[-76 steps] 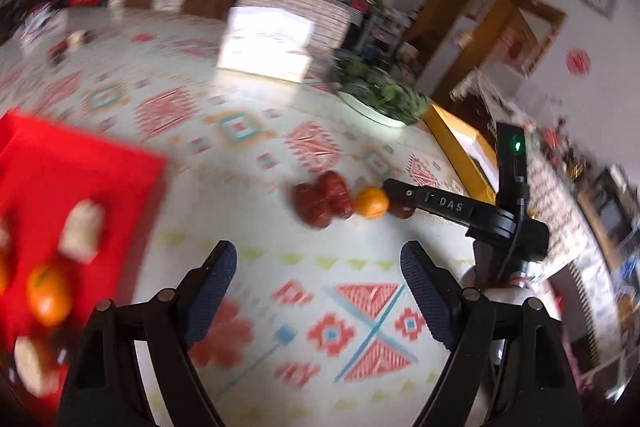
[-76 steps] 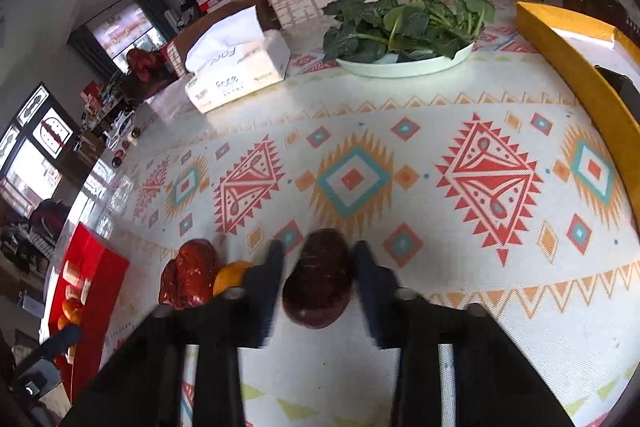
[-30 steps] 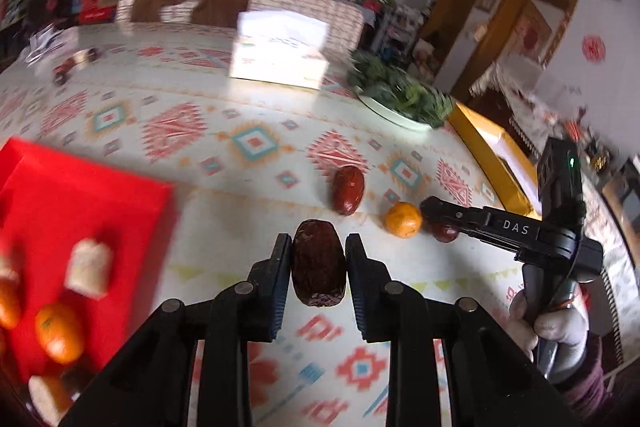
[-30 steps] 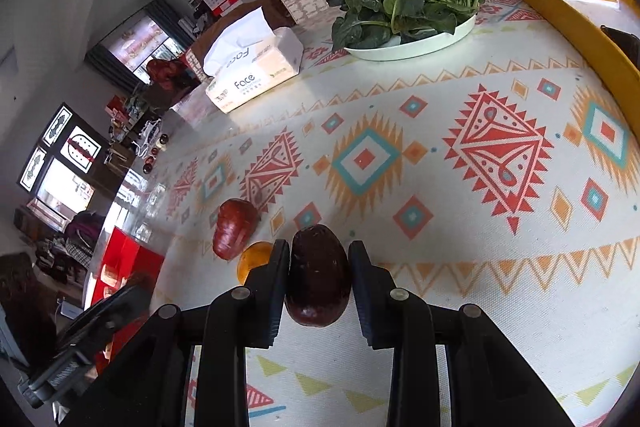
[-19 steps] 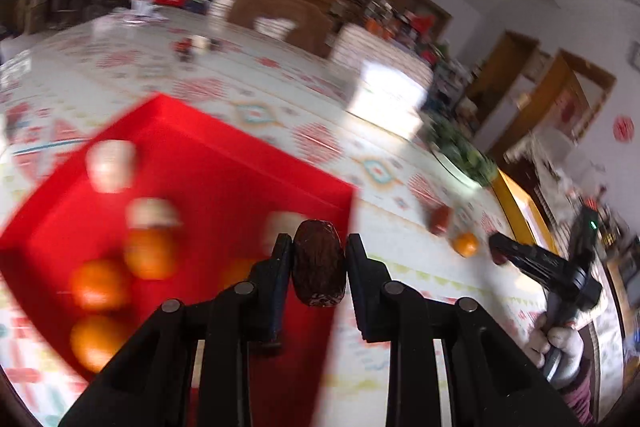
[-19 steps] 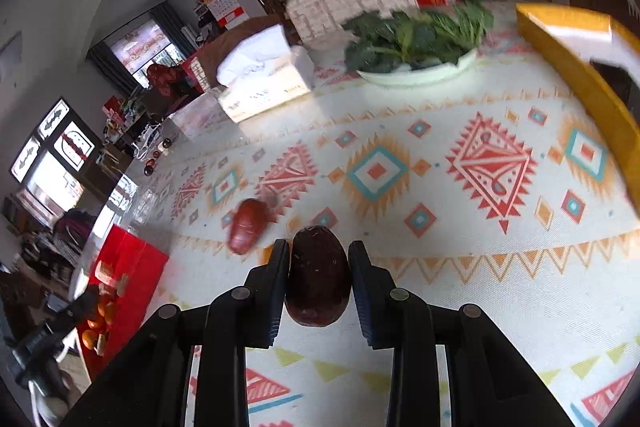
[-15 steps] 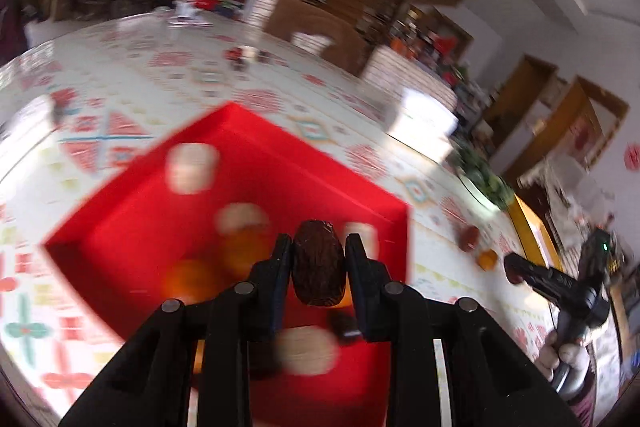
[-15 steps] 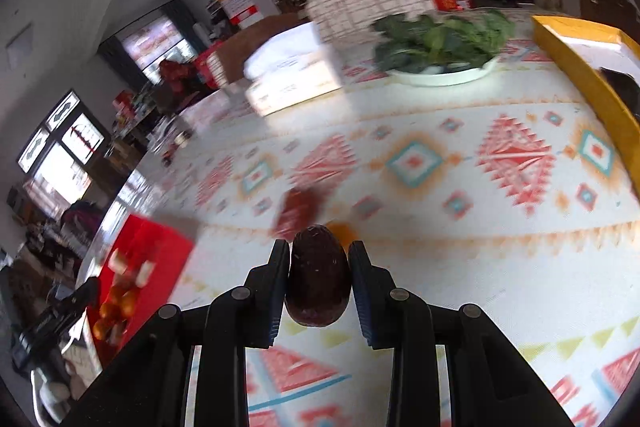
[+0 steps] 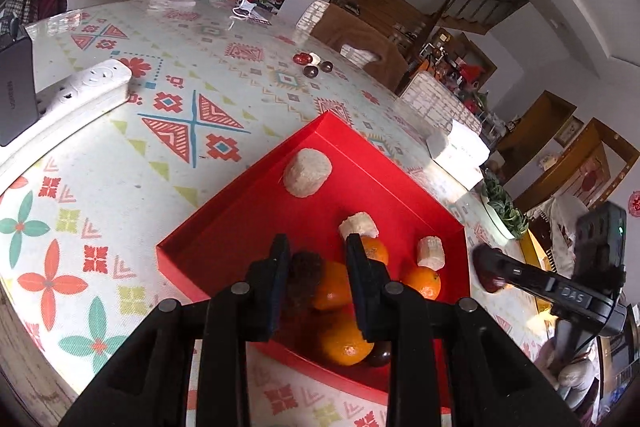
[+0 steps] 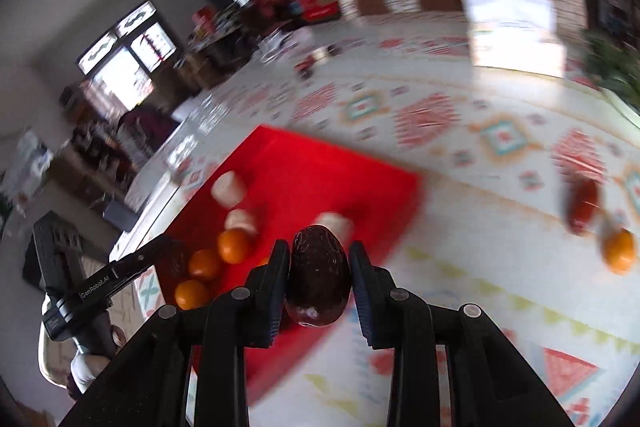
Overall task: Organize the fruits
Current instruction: 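Carry both dates into the red tray and open both tools, then move both open tools back to the last date and mandarin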
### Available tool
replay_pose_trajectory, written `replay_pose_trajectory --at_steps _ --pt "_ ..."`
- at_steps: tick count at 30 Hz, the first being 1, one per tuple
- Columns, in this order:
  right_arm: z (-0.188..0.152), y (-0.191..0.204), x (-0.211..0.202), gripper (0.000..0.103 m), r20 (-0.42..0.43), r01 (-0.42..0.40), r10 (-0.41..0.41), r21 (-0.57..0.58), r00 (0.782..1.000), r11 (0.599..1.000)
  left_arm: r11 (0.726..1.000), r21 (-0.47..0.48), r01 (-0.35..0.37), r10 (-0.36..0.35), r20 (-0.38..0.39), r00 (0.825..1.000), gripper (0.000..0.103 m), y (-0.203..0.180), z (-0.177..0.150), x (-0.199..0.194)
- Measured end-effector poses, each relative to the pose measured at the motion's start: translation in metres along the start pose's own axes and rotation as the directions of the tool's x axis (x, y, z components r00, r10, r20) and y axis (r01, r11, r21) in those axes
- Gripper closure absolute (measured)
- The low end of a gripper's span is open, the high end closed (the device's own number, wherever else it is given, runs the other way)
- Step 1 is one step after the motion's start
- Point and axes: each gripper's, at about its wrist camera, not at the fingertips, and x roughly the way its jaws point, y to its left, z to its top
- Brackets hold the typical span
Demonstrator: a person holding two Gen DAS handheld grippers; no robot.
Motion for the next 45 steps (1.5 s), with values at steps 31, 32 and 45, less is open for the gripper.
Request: replay_pose_trajectory --at_steps 31,32,45 --pt "-0.010 -0.046 -0.028 0.039 0.065 0.014 -0.025 0.162 0.998 0.987 0.993 0.114 0.038 -0.038 -0.006 0.999 0.034 -0.066 -0.015 -0.005" --pt "-0.013 -0.050 -0.033 0.039 0.071 0.020 -0.032 0.169 0.997 0.985 0.992 0.120 0.041 -0.040 -0.008 0.999 0.034 -0.070 -0.016 -0.005" --pt "-0.041 -0.100 -0.091 0.036 0.146 0.025 -0.063 0.246 0.987 0.969 0.971 0.228 0.065 -0.059 -0.035 0.998 0.031 -0.138 -0.041 -0.009"
